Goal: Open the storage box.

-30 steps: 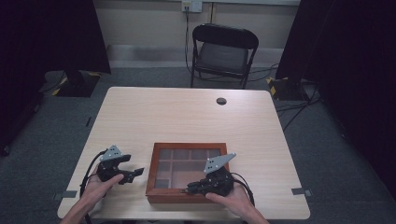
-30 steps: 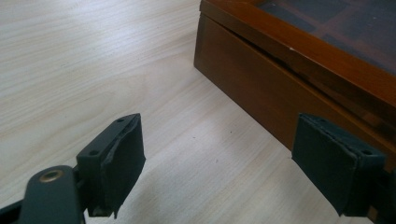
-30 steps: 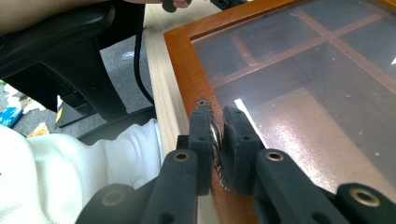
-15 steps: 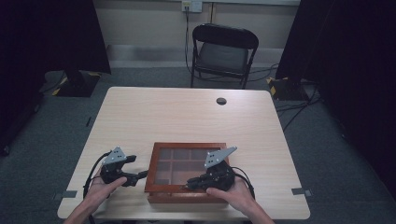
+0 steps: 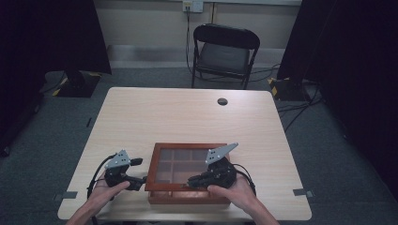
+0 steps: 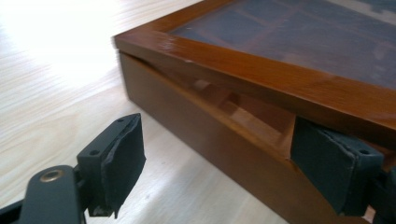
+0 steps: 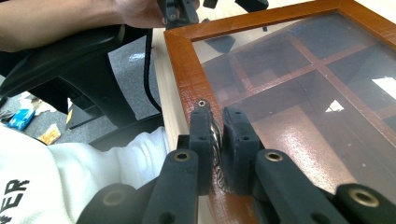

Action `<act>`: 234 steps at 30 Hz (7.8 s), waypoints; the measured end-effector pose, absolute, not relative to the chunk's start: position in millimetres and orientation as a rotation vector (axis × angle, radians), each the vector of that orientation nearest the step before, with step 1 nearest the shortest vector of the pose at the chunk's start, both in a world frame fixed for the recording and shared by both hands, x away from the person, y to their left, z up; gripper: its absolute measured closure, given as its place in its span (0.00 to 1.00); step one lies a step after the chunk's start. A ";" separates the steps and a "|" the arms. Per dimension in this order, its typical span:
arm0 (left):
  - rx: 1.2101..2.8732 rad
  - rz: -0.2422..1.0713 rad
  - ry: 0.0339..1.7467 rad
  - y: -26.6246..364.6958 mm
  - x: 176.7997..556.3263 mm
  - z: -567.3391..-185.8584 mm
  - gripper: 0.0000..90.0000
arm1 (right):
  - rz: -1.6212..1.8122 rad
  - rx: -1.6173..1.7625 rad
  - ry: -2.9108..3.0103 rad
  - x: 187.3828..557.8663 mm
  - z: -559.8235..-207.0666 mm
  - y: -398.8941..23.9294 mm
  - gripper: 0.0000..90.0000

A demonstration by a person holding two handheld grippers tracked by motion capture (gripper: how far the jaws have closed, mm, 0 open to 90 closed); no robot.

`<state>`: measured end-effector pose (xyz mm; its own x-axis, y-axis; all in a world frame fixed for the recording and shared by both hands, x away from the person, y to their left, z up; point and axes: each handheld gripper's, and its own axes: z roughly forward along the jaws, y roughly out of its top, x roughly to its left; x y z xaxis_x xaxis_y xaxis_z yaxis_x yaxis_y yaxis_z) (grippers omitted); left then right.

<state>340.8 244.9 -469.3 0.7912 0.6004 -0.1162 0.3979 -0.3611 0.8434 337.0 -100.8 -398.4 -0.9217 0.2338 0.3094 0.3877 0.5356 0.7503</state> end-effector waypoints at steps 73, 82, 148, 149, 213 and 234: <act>1.878 0.355 0.663 226.0 348.9 -437.0 0.18 | -1.637 -0.801 -2.609 336.6 -391.5 -177.1 0.23; 1.845 0.371 0.663 222.9 353.9 -426.8 0.21 | -1.703 -0.812 -2.617 339.6 -385.6 -182.1 0.22; 1.748 0.337 0.686 216.5 405.5 -400.3 0.54 | -1.933 -0.996 -2.495 414.0 -374.1 -195.7 0.54; 1.746 0.335 0.683 216.6 406.4 -400.3 0.54 | -1.932 -1.001 -2.495 414.8 -374.6 -196.0 0.54; 1.782 0.290 0.834 219.6 450.2 -435.6 0.65 | -1.824 -1.190 -2.464 459.3 -429.8 -197.8 0.64; 1.753 0.245 0.914 222.2 467.7 -449.3 0.68 | -1.803 -1.306 -2.448 474.9 -446.8 -193.3 0.68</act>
